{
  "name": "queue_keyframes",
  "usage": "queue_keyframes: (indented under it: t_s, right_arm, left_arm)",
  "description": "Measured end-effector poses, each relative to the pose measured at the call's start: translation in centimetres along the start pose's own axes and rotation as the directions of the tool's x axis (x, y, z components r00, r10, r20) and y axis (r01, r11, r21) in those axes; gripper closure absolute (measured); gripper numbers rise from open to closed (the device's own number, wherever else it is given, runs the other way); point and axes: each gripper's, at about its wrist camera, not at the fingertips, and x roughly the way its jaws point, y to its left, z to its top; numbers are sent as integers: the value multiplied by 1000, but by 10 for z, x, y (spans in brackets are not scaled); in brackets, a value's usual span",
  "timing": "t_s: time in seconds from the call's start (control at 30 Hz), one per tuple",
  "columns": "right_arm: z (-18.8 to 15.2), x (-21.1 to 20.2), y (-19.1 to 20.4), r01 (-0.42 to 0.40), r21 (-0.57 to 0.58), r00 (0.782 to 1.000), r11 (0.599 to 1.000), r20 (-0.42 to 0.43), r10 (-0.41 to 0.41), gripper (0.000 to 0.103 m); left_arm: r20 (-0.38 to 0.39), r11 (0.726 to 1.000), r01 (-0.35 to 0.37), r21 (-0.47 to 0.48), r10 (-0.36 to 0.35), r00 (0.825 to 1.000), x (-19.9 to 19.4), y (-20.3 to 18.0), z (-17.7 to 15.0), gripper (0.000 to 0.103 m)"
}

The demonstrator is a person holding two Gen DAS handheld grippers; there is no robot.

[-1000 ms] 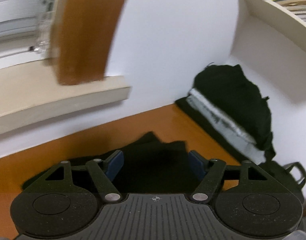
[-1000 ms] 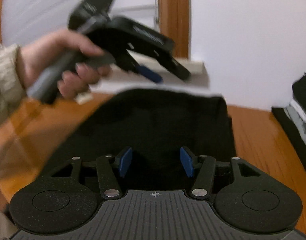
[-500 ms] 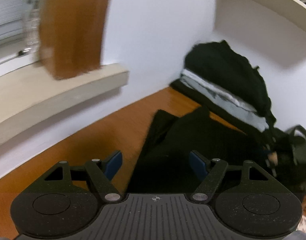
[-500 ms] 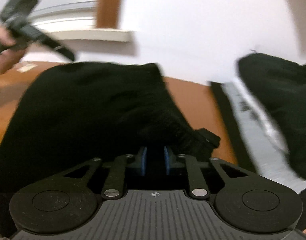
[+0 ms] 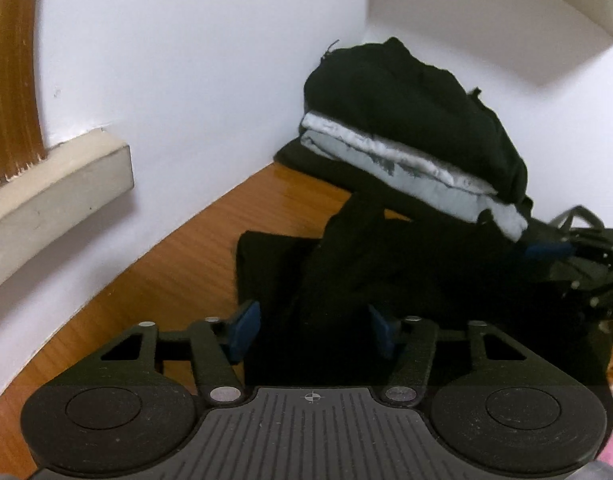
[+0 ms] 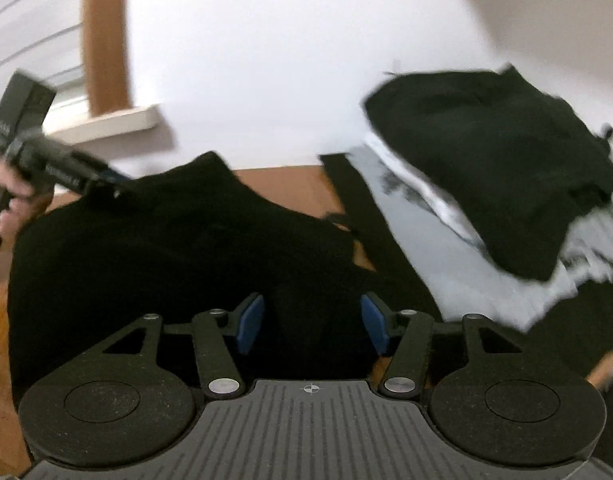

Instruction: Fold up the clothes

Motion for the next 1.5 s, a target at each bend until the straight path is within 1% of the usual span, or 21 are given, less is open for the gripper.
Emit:
queue_keyframes:
  t_s: [0.1, 0.17, 0.27, 0.37, 0.5, 0.53, 0.57, 0.6, 0.67, 0.7, 0.77, 0.83, 0.93, 1.0, 1.07, 1.13, 1.2, 1.23, 1.3, 1.43, 1.5]
  right_arm:
    - [-12, -7, -2, 12, 61, 1000, 998, -22, -11, 43]
    - [-17, -10, 4, 17, 68, 999, 998, -32, -15, 42]
    - [-20, -19, 10, 38, 80, 999, 996, -25, -36, 38]
    - [-23, -27, 16, 58, 93, 998, 994, -19, -56, 38]
    - [-26, -44, 33, 72, 84, 997, 994, 1, -72, 39]
    - [-25, -48, 40, 73, 72, 997, 995, 3, -74, 40]
    - [-25, -53, 51, 64, 52, 998, 997, 6, -64, 47]
    - [-26, -55, 61, 55, 33, 998, 998, 7, -55, 50]
    - [-28, -59, 82, 33, -10, 999, 999, -2, -33, 52]
    - [-30, -61, 93, 21, -34, 1000, 999, -11, -22, 55]
    - [-40, -60, 108, 8, -87, 999, 996, -52, -13, 62]
    - [-54, -55, 116, 47, -153, 993, 987, -99, -63, 63]
    - [-61, -59, 97, 24, -93, 995, 995, -98, -33, 62]
    - [-57, -62, 91, 43, -80, 994, 996, -93, -50, 62]
    - [-52, -65, 88, 55, -85, 995, 995, -83, -62, 62]
    - [-45, -67, 76, 72, -52, 996, 996, -47, -74, 57]
    - [-37, -61, 61, 80, -1, 997, 997, -18, -80, 42]
    - [-33, -56, 52, 79, 31, 997, 996, -8, -79, 41]
    - [-26, -40, 34, 72, 89, 997, 993, -2, -72, 32]
    - [-28, -1, 9, 63, 159, 998, 985, -27, -59, 31]
    - [-31, 11, -3, 29, 204, 999, 979, -26, -24, 27]
  left_arm:
    - [2, 1000, 10, 7, -10, 1000, -2, 6, -5, 44]
    - [5, 1000, 6, 2, -6, 1000, -8, 9, -7, 38]
    - [4, 1000, 4, -8, -4, 1000, -18, 14, -13, 34]
    - [48, 1000, -9, -16, 10, 999, -36, 13, -20, 34]
    - [111, 999, -5, 54, -1, 994, -64, -9, -30, 36]
    - [116, 996, -1, 84, -9, 993, -68, -18, -33, 37]
    - [121, 994, 3, 113, -17, 992, -72, -27, -36, 38]
    - [115, 990, -1, 142, -16, 993, -73, -34, -39, 40]
    - [94, 981, -38, 189, 20, 995, -68, -42, -47, 46]
    - [82, 976, -61, 207, 45, 996, -64, -44, -51, 46]
    - [62, 976, -75, 206, 63, 996, -58, -39, -56, 46]
    - [42, 980, -67, 187, 60, 997, -55, -31, -60, 46]
    - [22, 988, -35, 147, 32, 999, -53, -20, -63, 46]
    - [25, 990, -30, 138, 27, 999, -56, -17, -62, 45]
    - [31, 991, -35, 133, 31, 999, -60, -15, -58, 37]
    - [38, 992, -42, 122, 38, 999, -61, -11, -51, 31]
    - [37, 994, -39, 103, 36, 999, -58, -5, -42, 30]
    - [31, 996, -29, 84, 26, 999, -54, 0, -37, 28]
    - [14, 1000, -3, 29, 3, 1000, -42, 11, -28, 26]
    - [-15, 997, 50, -62, -51, 999, -16, 29, -15, 22]
    - [-26, 993, 75, -95, -78, 997, -5, 36, -10, 20]
